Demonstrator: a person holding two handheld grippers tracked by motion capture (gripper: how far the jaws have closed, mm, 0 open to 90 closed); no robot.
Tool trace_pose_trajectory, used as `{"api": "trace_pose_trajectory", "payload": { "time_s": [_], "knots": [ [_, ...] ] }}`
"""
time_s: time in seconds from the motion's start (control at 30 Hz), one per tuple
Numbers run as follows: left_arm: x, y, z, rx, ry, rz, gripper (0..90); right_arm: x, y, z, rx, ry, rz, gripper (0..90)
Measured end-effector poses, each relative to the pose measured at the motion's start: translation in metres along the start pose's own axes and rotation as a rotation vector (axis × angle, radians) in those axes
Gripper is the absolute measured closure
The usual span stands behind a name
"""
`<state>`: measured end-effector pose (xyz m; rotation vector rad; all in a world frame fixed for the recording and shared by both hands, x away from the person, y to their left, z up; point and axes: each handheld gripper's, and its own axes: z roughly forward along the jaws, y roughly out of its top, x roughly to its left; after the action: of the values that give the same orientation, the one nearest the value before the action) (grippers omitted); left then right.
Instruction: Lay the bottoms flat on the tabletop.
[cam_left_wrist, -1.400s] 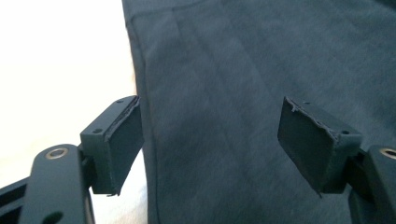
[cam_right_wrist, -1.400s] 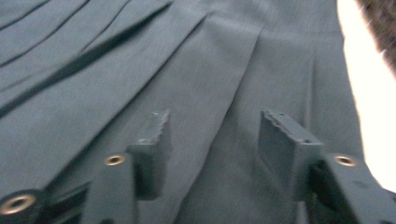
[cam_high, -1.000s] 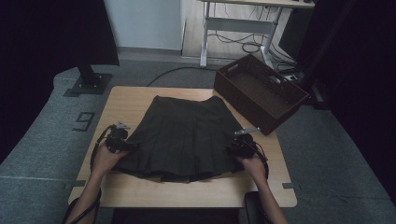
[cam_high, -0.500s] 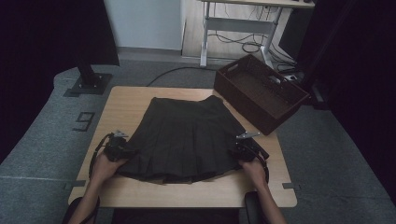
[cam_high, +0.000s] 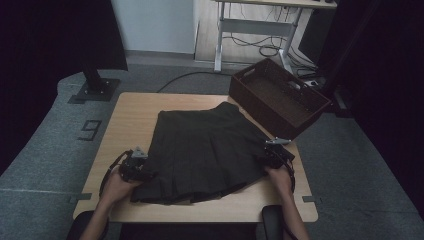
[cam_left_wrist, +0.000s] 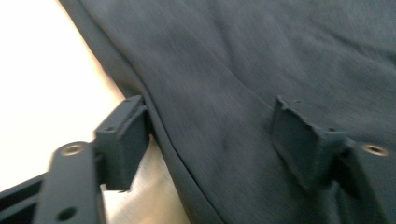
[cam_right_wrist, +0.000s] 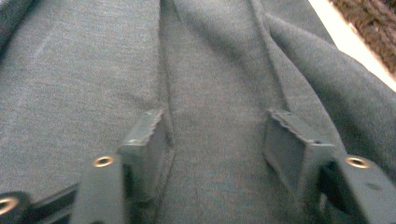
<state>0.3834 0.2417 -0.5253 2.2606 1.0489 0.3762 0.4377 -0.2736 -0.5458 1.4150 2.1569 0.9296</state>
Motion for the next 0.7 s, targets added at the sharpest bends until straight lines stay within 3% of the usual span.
{"api": "trace_pose_trajectory", "payload": {
  "time_s": [0.13, 0.2, 0.37, 0.47, 0.57, 0.7],
  "knots": [
    [0.022, 0.013, 0.001, -0.043, 0.037, -0.037, 14.2, 0.0, 0.001, -0.007, 0.022, 0.011, 0.027, 25.4],
    [0.033, 0.018, 0.005, -0.055, 0.065, -0.059, 13.5, 0.003, 0.003, -0.014, 0.012, 0.002, 0.039, 17.9],
    [0.053, 0.027, 0.025, -0.035, 0.116, -0.11, 7.1, 0.023, 0.008, -0.033, -0.039, 0.011, 0.028, 8.9],
    [0.057, 0.027, 0.039, 0.007, 0.134, -0.106, 2.2, 0.042, 0.008, -0.035, -0.024, 0.04, -0.002, 0.0],
    [0.057, 0.024, 0.04, -0.005, 0.136, -0.132, 0.0, 0.055, 0.005, -0.03, 0.003, 0.055, -0.036, 0.0],
    [0.054, 0.016, 0.036, 0.001, 0.125, -0.178, 1.8, 0.063, -0.001, -0.016, 0.062, 0.047, -0.064, 0.0]
  ]
}}
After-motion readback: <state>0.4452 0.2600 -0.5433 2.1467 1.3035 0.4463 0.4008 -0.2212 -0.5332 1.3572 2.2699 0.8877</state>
